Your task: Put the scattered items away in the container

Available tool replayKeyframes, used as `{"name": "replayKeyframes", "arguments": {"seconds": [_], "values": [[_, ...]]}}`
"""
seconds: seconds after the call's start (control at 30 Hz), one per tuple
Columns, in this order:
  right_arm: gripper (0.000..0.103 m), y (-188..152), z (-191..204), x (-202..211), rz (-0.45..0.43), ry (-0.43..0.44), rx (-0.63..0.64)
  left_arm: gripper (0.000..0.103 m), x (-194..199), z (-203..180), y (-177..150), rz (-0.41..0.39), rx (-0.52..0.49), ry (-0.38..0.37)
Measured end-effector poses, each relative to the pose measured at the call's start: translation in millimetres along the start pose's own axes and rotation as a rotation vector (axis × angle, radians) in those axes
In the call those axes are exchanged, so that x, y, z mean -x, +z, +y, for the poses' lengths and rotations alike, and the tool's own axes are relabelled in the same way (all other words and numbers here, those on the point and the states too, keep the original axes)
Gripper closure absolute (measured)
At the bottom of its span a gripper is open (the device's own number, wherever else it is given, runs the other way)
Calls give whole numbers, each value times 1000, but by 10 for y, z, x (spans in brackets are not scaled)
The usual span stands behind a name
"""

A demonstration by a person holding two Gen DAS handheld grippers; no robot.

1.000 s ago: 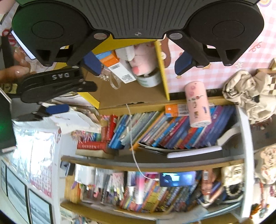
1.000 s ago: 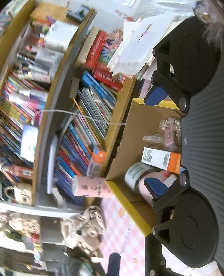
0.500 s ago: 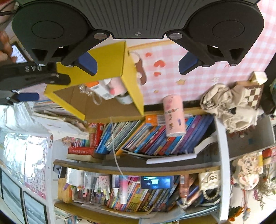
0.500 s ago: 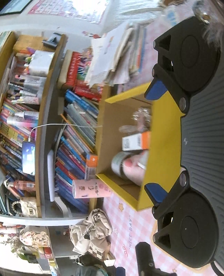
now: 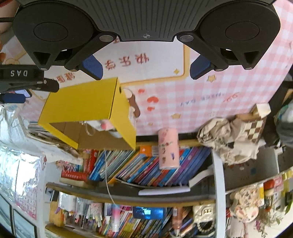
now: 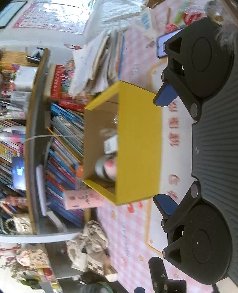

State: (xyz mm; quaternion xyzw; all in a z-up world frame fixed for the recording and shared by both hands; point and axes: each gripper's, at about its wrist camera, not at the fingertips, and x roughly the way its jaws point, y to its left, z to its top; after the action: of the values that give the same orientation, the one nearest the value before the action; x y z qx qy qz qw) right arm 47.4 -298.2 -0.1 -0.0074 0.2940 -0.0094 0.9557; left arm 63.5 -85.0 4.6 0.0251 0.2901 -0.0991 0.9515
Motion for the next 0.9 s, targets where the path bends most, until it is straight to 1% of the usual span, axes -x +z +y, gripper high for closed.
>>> {"name": "replayKeyframes", "arguments": {"seconds": [0.17, 0.43, 0.63, 0.77, 0.9], "values": [[0, -48, 141, 53, 14, 12, 18, 1, 70, 99, -43, -3, 15, 7], [0, -94, 330, 127, 12, 18, 53, 1, 96, 242, -130, 34, 35, 27], [0, -121, 424, 145, 14, 19, 64, 1, 128, 322, -159, 38, 45, 17], [0, -129, 447, 148, 12, 21, 72, 1, 146, 344, -161, 37, 44, 6], [0, -130, 372, 120, 9, 30, 78, 1, 163, 359, -162, 35, 46, -2]]}}
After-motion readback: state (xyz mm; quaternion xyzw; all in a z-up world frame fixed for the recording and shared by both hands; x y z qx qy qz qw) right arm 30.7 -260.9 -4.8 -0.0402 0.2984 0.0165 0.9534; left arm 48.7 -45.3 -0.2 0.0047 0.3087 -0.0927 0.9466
